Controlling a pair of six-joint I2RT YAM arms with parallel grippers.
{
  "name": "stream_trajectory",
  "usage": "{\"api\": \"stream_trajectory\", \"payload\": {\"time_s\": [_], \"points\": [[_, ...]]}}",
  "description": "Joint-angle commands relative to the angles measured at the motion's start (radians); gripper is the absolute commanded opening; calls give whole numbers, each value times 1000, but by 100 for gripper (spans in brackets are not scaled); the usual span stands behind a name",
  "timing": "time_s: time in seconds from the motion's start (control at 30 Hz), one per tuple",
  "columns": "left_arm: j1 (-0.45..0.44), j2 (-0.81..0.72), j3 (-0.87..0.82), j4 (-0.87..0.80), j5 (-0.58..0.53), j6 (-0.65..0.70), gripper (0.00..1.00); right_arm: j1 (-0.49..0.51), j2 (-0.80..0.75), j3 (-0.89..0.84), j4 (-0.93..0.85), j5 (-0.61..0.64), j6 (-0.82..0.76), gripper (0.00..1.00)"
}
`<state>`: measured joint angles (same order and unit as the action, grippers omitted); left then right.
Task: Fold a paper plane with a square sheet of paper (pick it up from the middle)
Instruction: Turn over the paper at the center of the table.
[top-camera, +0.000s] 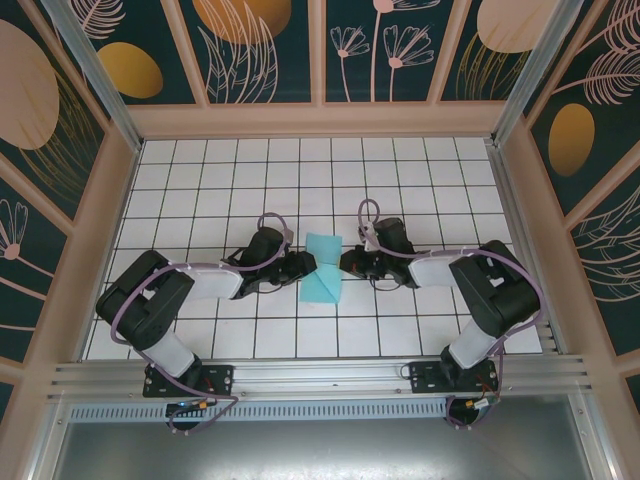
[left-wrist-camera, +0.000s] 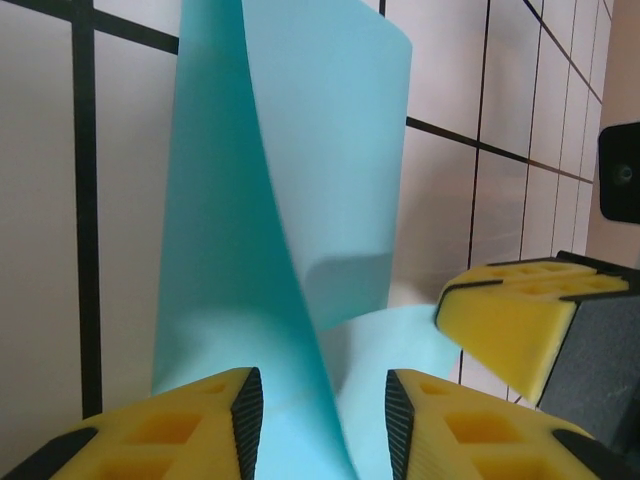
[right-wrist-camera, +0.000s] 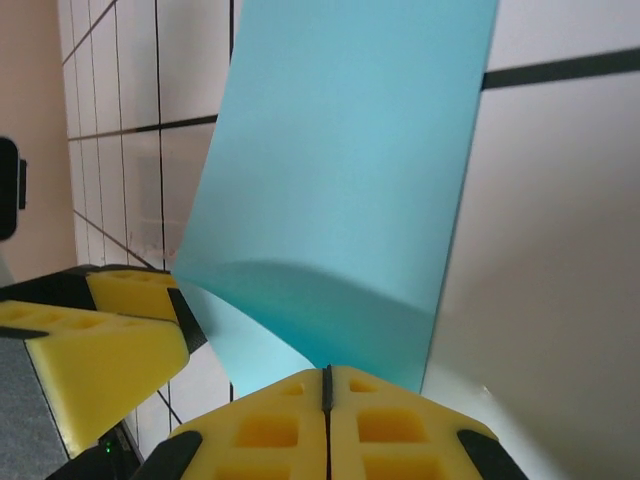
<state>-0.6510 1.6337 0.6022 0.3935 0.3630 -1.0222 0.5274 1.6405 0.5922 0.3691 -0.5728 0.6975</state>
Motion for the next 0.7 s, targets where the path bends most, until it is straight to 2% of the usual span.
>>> {"api": "stream_trajectory", "payload": {"time_s": [0.0,0.2,0.43,0.53,0.67], "points": [[-1,17,27,9,23,34,42,-7,-26,-15,30,5,9,7],[-2,46,32,63,63,50,42,-10,-28,-14,28,1,9,7],[-1,74,68,99,94,71,30,-10,-37,-14,24,-2,17,11],[-1,109,72,111,96,83,20,-13,-70,-13,-1,14,21,21],[-2,111,86,79,62,121,10,-21,-160,-9,-103,100,13,45]]}}
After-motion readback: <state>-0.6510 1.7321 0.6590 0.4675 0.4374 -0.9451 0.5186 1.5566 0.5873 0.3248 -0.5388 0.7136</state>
